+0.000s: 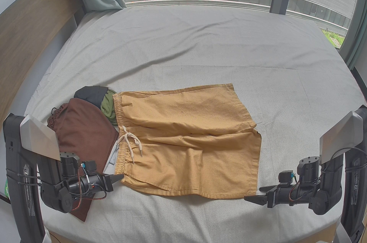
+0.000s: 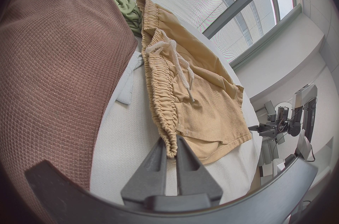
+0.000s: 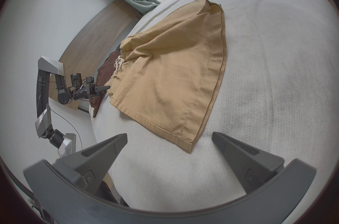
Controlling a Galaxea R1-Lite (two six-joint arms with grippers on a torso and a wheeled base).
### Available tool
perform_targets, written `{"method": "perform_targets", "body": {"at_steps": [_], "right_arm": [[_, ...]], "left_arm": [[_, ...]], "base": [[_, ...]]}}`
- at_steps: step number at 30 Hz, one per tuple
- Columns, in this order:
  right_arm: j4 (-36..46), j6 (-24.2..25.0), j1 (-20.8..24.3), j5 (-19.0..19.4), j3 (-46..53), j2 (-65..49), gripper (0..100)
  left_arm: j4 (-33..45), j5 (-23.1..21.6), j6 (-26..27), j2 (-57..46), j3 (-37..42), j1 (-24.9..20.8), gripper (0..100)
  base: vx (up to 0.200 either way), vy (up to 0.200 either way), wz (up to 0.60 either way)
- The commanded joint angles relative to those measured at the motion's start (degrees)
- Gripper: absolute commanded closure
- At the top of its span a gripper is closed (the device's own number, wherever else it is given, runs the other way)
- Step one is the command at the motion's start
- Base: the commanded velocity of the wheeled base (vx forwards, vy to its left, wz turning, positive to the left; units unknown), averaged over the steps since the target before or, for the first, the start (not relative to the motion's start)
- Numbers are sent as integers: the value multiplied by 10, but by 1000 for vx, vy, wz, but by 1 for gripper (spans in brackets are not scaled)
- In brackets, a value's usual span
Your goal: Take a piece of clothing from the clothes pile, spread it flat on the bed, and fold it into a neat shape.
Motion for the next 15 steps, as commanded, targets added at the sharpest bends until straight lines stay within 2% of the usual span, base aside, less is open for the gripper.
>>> {"method": "perform_targets", "body": {"at_steps": [1, 15], "right_arm": [[0, 0, -1, 0, -5, 19, 0], [-1, 21, 7, 20, -35, 40, 0]], "left_arm": [[1, 0, 0, 0, -1, 0, 100], [1, -1, 1, 0, -1, 1, 100]], "base": [[0, 0, 0], [0, 0, 0]]}}
